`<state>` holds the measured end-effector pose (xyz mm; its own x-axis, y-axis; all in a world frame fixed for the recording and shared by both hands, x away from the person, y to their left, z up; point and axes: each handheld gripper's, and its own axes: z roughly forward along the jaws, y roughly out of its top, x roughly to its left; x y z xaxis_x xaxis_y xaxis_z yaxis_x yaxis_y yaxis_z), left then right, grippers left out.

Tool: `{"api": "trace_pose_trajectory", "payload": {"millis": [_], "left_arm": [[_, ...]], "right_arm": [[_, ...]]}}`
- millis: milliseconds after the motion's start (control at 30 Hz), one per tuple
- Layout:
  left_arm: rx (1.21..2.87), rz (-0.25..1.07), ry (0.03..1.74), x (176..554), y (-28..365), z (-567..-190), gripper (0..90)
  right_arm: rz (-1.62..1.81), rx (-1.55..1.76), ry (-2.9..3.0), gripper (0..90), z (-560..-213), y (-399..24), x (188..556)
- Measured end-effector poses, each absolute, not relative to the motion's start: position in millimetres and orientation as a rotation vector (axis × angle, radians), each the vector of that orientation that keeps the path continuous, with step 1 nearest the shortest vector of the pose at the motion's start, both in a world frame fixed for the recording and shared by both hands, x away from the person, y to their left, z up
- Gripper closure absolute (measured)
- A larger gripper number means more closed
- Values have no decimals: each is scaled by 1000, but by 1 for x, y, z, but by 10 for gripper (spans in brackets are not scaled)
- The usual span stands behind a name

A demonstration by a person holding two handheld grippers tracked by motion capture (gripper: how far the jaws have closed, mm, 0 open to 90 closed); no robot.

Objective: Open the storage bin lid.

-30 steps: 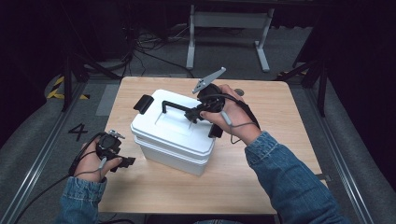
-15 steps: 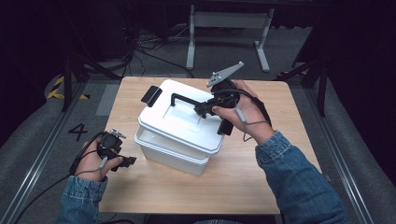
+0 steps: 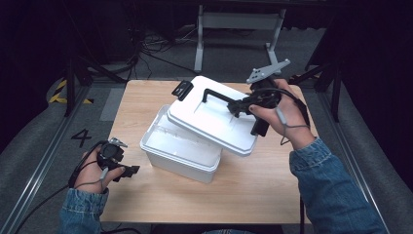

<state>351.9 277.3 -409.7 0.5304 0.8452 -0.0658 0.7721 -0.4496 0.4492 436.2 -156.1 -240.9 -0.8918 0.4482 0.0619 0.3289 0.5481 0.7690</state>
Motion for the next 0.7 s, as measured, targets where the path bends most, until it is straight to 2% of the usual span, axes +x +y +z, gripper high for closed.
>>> {"api": "trace_pose_trajectory", "payload": {"millis": [233, 700], "left_arm": [[2317, 258, 1337, 346, 283, -408, 241], [2322, 257, 1337, 346, 283, -411, 236]], "right_arm": [[1270, 748, 2572, 845, -237, -199, 440], [1206, 894, 2497, 845, -243, -252, 453]]}}
